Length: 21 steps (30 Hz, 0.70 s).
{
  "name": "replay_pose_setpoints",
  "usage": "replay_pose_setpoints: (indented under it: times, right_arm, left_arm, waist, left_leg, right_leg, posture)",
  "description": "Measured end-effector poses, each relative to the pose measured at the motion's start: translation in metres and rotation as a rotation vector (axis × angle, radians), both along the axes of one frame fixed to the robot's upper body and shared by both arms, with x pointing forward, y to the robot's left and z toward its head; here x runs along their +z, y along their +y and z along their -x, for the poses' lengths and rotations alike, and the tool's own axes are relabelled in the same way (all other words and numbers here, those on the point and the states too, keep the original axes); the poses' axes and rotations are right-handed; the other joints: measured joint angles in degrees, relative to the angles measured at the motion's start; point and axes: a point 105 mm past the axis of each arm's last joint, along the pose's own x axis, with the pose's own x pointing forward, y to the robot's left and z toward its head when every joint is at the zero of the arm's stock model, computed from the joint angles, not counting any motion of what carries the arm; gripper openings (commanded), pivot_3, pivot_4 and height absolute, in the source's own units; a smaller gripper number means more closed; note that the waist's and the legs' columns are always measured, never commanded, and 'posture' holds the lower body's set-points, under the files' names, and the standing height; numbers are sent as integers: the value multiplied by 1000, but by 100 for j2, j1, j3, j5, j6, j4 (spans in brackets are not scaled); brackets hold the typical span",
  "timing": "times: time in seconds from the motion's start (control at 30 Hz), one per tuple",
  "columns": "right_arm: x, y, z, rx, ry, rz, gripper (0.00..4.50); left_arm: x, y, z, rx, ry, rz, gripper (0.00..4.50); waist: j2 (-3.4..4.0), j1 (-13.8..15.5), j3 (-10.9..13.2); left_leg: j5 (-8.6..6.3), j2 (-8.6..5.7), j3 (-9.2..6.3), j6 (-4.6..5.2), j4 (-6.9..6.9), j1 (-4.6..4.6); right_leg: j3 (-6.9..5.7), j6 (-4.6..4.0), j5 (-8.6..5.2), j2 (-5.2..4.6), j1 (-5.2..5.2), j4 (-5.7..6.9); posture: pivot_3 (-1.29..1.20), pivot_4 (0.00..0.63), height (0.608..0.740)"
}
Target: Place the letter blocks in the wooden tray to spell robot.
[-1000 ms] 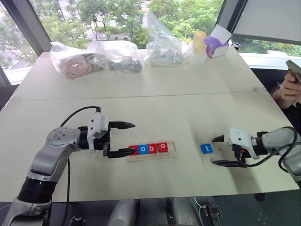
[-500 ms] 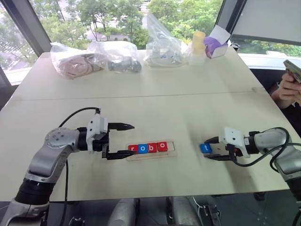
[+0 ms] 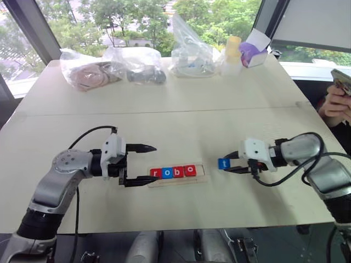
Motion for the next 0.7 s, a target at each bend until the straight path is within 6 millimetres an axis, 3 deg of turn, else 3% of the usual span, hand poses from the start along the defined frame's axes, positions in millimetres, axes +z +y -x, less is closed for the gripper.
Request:
replay_pose_setpoints:
  times: [0.13,0.7]
  right_arm:
    - [-13,11,1,35,16,49,1123]
    - [-16,32,-6,60,4,62,1123]
  left_arm:
    - [1,-2,2,-4,-5,0,4500]
    - [1,-5,5,17,4,-2,4500]
  waist:
    - [0,4,0]
    - [0,-22,0]
  left_leg:
    - [0,-4,2,0,0,-1]
    - [0,-1,1,0,0,0]
  right_leg:
    - [0,0,0,-2,0,-2]
    - [0,1,1,2,-3,1]
  posture:
    - [0,150,740]
    - [0,150,740]
